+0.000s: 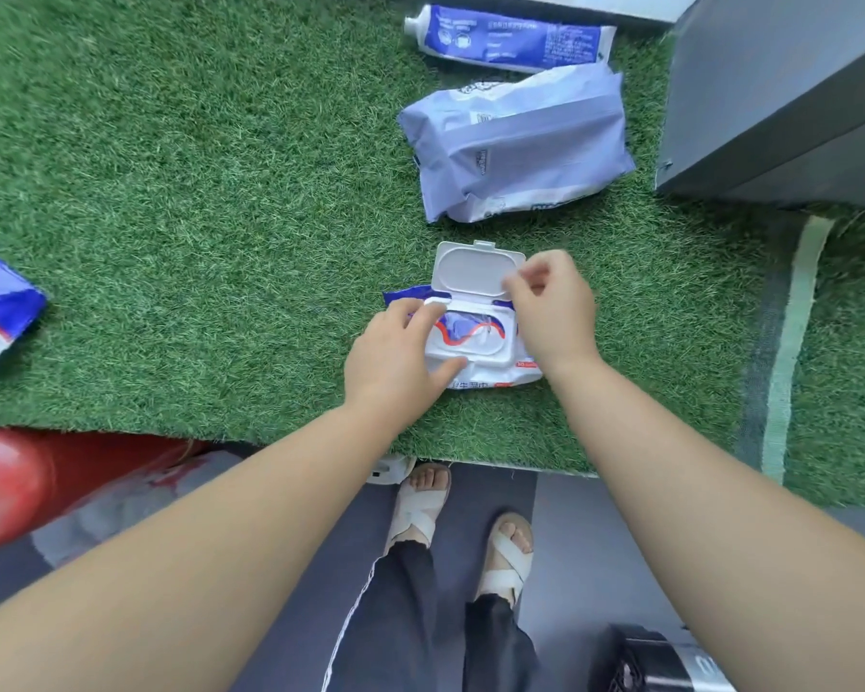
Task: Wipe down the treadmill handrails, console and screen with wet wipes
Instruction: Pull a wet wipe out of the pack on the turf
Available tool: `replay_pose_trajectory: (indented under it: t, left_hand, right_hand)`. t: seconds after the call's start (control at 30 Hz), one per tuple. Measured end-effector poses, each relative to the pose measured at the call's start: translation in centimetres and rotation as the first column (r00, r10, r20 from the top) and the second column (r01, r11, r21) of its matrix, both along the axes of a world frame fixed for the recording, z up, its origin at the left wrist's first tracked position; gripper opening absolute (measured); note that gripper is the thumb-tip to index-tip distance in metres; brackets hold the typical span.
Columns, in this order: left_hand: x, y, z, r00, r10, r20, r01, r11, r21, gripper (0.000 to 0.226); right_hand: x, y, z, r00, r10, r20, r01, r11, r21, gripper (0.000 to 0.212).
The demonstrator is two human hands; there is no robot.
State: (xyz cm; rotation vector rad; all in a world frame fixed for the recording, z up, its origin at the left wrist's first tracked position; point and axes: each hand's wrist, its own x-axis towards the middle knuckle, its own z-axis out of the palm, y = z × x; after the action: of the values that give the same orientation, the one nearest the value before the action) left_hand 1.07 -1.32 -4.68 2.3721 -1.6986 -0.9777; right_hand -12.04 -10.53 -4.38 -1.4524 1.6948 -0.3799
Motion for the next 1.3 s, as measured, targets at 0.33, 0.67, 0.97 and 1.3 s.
replay_pose_trajectory:
  t: [0.33,0.67,0.97,1.3]
  left_hand:
    - [-1.7,-0.3,-0.1,0.995,0.03,0.1,-0.033,0.999,0.025,0.083]
    - [-1.4,-0.6,-0.3,0.998,0.027,0.064,-0.03,0.999,0.038,0.086]
    - [-1.2,-0.4,-0.1,0.914,0.354,-0.199,-0.372,0.926,-0.06,0.01]
    - [-0.6,-0.6,0.3,0.788,0.503,-0.355,-0.526,0.85,0.038,0.01]
  right_hand:
    - [-1.5,3.9,-0.4,0.851,0.392,-0.349,-0.434,0.9,-0.046,0.024]
    - [-0.8,4.0,-0.8,0.94,0.15,-0.307,-0.158,0.987,-0.001,0.012]
    - [0.6,3.6,0.9,0.973,0.215,0.087,-0.226,0.964,0.138,0.015]
    - [-0.7,2.9,-1.1,0.807,0.464,-0.366,-0.52,0.851,-0.068,0.014]
